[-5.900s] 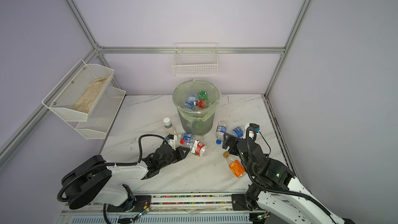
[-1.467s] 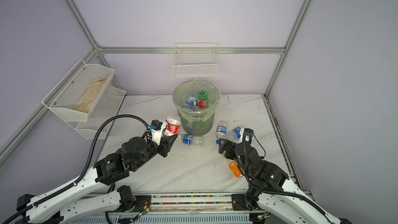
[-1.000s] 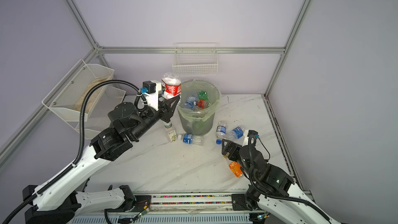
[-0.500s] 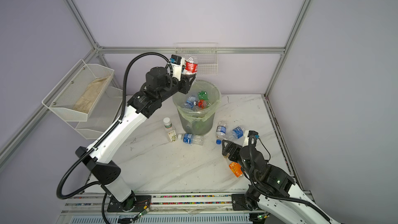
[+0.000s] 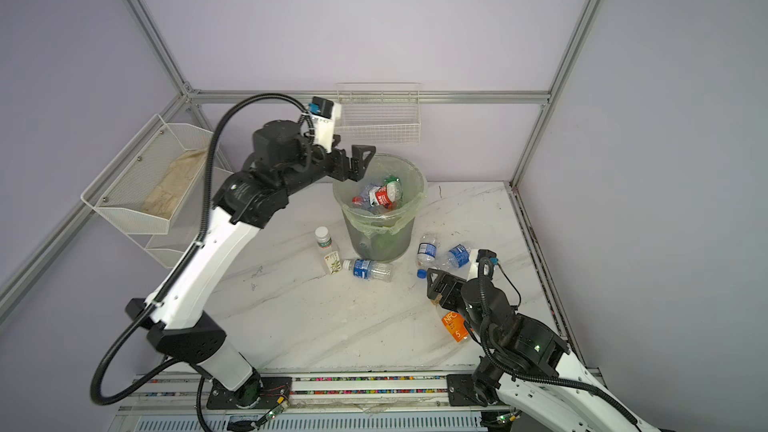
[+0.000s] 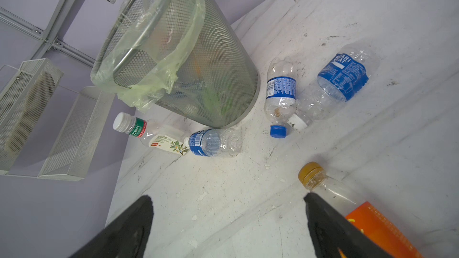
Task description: Throw the plastic bottles in the bin
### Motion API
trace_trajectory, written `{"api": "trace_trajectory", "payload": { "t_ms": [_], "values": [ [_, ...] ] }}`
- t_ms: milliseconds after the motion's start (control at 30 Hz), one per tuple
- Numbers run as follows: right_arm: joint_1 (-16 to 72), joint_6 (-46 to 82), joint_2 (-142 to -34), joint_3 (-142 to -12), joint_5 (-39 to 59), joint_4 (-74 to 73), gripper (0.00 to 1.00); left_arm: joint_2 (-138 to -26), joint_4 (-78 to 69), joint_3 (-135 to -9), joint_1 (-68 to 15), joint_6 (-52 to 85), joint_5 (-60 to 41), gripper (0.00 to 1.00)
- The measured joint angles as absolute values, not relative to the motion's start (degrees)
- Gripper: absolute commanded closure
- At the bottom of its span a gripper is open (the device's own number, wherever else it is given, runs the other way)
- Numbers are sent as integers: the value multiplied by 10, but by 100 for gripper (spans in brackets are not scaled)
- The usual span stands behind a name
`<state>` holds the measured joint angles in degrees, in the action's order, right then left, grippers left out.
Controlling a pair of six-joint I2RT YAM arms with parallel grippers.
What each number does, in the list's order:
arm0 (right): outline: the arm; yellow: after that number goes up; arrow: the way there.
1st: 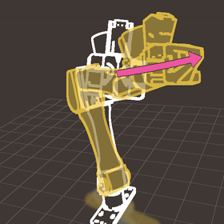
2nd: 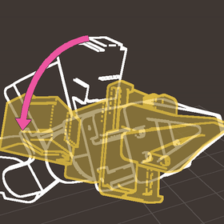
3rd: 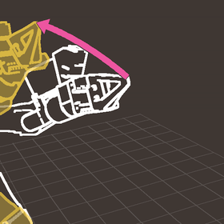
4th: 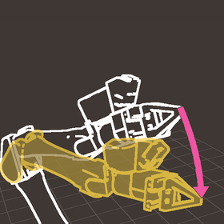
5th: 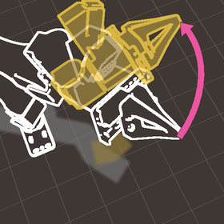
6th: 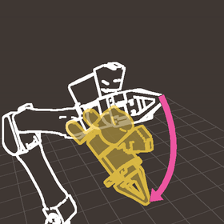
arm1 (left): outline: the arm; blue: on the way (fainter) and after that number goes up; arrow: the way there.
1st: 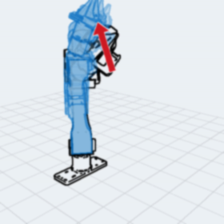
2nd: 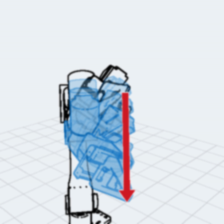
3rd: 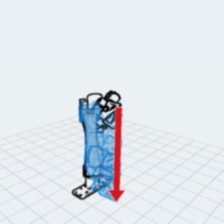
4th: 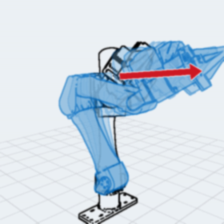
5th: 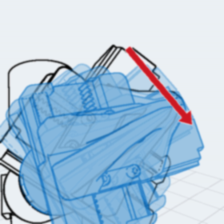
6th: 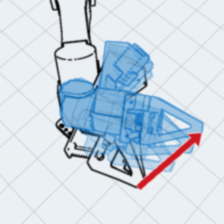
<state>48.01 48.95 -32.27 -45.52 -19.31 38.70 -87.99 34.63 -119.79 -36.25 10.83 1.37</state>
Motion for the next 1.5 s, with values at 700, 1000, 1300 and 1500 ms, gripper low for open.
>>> {"api": "trace_trajectory", "payload": {
  "t_ms": [700, 1000, 1300, 1500],
  "values": [
    [480, 625, -522, -455, -238, 461, 2, -370, 262, -546, -363, 229, 18, 0],
    [480, 721, -703, -455, -219, 483, 2, -280, 267, -456, -363, 296, 7, 0],
    [479, 817, -632, -455, -175, 488, 2, -278, 273, -437, -363, 310, -9, 0],
    [479, 945, -476, -455, -155, 493, 2, -278, 277, -434, -363, 310, -13, 0]
  ]
}}
